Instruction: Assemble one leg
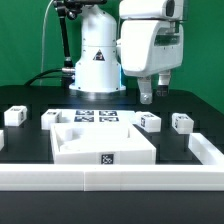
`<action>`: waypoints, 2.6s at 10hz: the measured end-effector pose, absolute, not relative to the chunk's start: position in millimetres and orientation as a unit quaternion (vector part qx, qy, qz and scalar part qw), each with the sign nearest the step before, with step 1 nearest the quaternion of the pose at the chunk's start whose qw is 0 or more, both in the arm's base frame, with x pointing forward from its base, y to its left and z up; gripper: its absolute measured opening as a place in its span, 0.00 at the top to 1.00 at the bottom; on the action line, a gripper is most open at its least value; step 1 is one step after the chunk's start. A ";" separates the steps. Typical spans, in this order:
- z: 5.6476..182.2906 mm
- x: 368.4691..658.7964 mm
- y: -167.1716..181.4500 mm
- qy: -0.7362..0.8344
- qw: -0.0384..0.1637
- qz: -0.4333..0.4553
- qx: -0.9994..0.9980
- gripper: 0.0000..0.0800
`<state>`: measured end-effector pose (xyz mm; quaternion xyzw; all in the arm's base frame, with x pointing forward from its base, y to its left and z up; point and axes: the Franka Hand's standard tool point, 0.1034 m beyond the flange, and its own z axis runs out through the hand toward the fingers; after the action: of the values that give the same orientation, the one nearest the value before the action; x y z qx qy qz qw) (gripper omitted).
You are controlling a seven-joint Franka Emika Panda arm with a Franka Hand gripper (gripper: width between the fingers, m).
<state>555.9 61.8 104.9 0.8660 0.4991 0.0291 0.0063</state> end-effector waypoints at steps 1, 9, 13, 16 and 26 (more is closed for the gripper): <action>104.9 555.8 61.8 0.499 0.006 0.029 0.866 0.19; 99.0 541.5 47.6 0.554 0.011 0.021 0.832 0.19; 81.1 518.4 3.2 0.662 0.014 -0.010 0.749 0.19; 79.0 516.1 -7.4 0.661 0.012 -0.015 0.750 0.19; 58.3 489.4 -14.4 0.758 -0.002 -0.025 0.652 0.19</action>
Offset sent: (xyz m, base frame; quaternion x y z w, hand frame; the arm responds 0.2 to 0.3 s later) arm 0.0000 0.0000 0.0000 0.0000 0.0000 0.0000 1.0000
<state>489.4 -14.4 58.3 0.6519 0.7579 -0.0252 -0.0016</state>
